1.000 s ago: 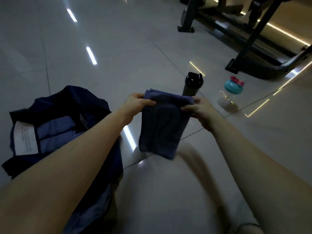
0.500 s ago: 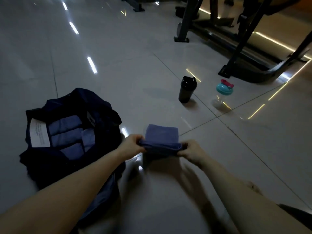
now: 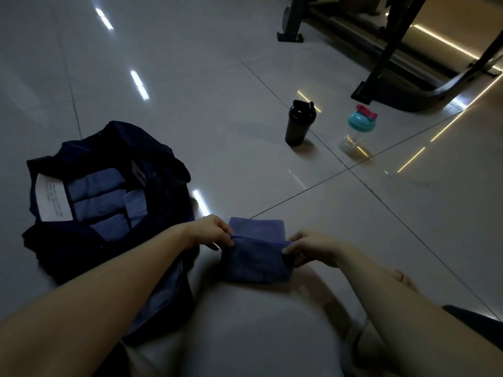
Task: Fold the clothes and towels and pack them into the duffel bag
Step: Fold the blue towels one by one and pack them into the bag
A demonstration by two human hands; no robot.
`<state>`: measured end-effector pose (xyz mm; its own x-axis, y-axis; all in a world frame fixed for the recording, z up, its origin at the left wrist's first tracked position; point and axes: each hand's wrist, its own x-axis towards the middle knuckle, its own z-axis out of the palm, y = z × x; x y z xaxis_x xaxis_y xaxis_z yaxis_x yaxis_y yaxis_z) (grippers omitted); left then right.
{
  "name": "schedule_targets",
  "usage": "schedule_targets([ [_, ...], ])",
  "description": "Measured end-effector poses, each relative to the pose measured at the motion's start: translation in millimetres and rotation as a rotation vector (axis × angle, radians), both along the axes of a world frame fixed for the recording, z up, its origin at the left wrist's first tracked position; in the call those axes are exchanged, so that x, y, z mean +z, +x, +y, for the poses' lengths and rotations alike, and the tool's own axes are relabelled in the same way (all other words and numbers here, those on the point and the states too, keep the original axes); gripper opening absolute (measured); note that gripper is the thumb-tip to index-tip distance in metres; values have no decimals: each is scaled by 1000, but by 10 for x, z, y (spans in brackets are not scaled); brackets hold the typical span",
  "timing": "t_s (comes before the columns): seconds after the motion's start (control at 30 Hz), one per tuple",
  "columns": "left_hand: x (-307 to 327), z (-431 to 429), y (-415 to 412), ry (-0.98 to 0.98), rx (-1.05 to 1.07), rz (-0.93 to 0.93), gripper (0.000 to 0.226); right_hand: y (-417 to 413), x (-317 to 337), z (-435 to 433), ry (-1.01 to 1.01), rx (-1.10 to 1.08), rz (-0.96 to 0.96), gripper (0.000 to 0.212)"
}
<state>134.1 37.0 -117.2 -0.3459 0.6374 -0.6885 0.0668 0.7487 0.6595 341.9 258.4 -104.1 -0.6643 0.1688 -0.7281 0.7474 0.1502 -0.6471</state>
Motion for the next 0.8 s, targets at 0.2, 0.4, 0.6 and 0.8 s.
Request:
schedule_targets([
  [0.2,-276,205,12,95,251,194,9,-183,-160,20,142,-300,169,14],
  [0.4,-490,358,55,127,444,263,8,-395,-465,13,320,-375,184,21],
  [0.6,-630,430,-38,50,391,388,11,-504,-660,96,544,-254,103,18],
  [0.8,-675,422,48,-28,305,539,16,-554,-777,92,674,-133,6,20],
])
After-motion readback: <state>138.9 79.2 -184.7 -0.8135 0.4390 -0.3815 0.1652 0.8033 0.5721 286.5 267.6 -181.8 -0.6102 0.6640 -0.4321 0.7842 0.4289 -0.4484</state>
